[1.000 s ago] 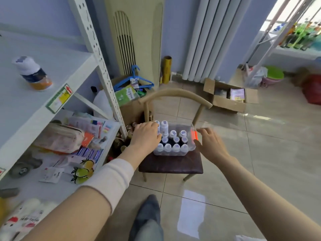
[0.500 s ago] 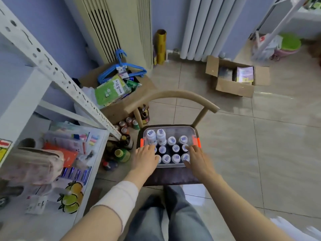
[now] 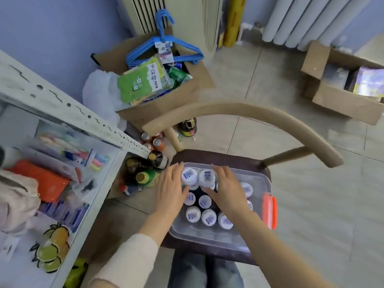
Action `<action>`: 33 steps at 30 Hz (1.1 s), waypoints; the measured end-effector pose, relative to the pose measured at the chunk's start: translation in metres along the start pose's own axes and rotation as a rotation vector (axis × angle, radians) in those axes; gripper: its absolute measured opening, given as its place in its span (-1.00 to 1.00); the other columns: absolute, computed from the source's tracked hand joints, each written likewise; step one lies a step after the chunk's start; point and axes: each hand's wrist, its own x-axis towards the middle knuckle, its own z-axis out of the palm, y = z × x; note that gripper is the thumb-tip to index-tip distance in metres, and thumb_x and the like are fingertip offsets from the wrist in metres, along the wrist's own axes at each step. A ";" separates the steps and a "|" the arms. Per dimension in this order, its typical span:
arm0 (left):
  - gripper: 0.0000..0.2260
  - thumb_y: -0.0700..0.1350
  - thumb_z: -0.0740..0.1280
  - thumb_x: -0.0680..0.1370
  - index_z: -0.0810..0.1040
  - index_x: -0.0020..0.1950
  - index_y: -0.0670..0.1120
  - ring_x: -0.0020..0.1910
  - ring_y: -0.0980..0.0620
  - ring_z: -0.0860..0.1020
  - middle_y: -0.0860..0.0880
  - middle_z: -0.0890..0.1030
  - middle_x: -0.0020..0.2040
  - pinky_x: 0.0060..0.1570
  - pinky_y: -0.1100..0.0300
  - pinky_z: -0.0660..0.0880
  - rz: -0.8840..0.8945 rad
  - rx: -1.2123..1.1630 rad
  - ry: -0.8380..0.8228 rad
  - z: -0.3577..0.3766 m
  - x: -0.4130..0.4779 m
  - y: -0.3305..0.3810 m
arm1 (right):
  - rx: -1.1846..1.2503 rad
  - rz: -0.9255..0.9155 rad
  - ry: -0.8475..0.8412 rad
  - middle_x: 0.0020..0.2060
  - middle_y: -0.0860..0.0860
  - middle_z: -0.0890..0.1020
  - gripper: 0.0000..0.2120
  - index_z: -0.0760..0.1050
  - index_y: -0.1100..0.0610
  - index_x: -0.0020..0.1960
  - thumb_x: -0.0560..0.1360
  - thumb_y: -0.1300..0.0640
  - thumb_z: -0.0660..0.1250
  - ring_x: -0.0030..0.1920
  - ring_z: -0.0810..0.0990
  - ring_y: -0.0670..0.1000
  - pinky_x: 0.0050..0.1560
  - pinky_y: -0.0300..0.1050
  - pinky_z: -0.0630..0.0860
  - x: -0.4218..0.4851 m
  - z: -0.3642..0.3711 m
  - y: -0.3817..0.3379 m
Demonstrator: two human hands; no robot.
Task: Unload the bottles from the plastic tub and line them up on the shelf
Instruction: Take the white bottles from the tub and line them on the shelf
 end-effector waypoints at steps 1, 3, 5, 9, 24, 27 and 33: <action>-0.42 -0.12 0.41 0.44 0.29 0.42 -0.09 0.32 -0.09 0.41 -0.08 0.42 0.35 0.25 0.09 0.36 0.044 -0.002 0.034 0.010 0.006 -0.005 | 0.001 -0.027 0.034 0.25 0.09 0.43 -0.44 0.29 0.11 0.39 0.45 0.07 0.37 0.25 0.45 0.14 0.01 -0.05 0.46 0.009 0.009 0.004; -0.42 -0.14 0.52 0.31 0.45 0.30 -0.13 0.17 -0.10 0.51 -0.11 0.55 0.19 0.08 0.07 0.49 0.137 0.018 0.130 0.031 0.015 -0.018 | -0.025 -0.098 0.110 0.18 0.12 0.48 -0.47 0.39 0.15 0.32 0.39 0.11 0.43 0.14 0.53 0.16 -0.22 -0.12 0.42 0.021 0.026 0.010; -0.46 -0.12 0.53 0.29 0.50 0.23 -0.13 0.14 0.00 0.43 -0.10 0.57 0.14 0.03 0.11 0.50 0.170 -0.007 0.204 0.043 0.018 -0.026 | -0.029 -0.151 0.184 0.09 0.14 0.53 -0.54 0.49 0.19 0.17 0.31 0.15 0.50 0.01 0.58 0.18 -0.34 -0.20 0.36 0.025 0.037 0.016; -0.54 -0.07 0.49 0.32 0.49 0.18 -0.09 0.17 0.07 0.33 -0.05 0.53 0.20 0.12 0.24 0.35 0.164 -0.073 0.245 0.051 0.020 -0.033 | 0.006 -0.209 0.253 0.04 0.13 0.54 -0.60 0.52 0.20 0.07 0.27 0.19 0.53 -0.03 0.57 0.16 -0.37 -0.13 0.50 0.025 0.048 0.025; -0.61 -0.11 0.48 0.37 0.45 0.14 -0.04 0.10 0.03 0.55 0.01 0.59 0.12 0.10 0.01 0.50 0.013 -0.506 0.010 -0.070 -0.067 0.016 | 0.058 -0.148 0.224 0.07 0.18 0.53 -0.58 0.51 0.26 0.18 0.35 0.22 0.47 0.04 0.54 0.16 -0.05 -0.29 0.31 -0.052 -0.067 -0.032; -0.62 -0.13 0.49 0.36 0.47 0.13 -0.08 0.05 0.02 0.56 -0.02 0.61 0.09 0.08 0.05 0.52 0.014 -0.563 0.065 -0.106 -0.105 0.024 | 0.043 -0.226 0.232 0.07 0.18 0.54 -0.57 0.51 0.25 0.18 0.34 0.22 0.48 0.01 0.57 0.18 -0.02 -0.13 0.47 -0.079 -0.102 -0.052; -0.65 -0.16 0.48 0.37 0.49 0.12 -0.08 -0.01 0.09 0.55 0.09 0.55 -0.02 0.05 0.19 0.53 -0.035 -0.669 0.263 -0.164 -0.202 0.030 | 0.019 -0.413 0.216 0.07 0.19 0.56 -0.54 0.51 0.24 0.18 0.33 0.16 0.50 0.04 0.57 0.18 0.13 0.08 0.51 -0.142 -0.144 -0.107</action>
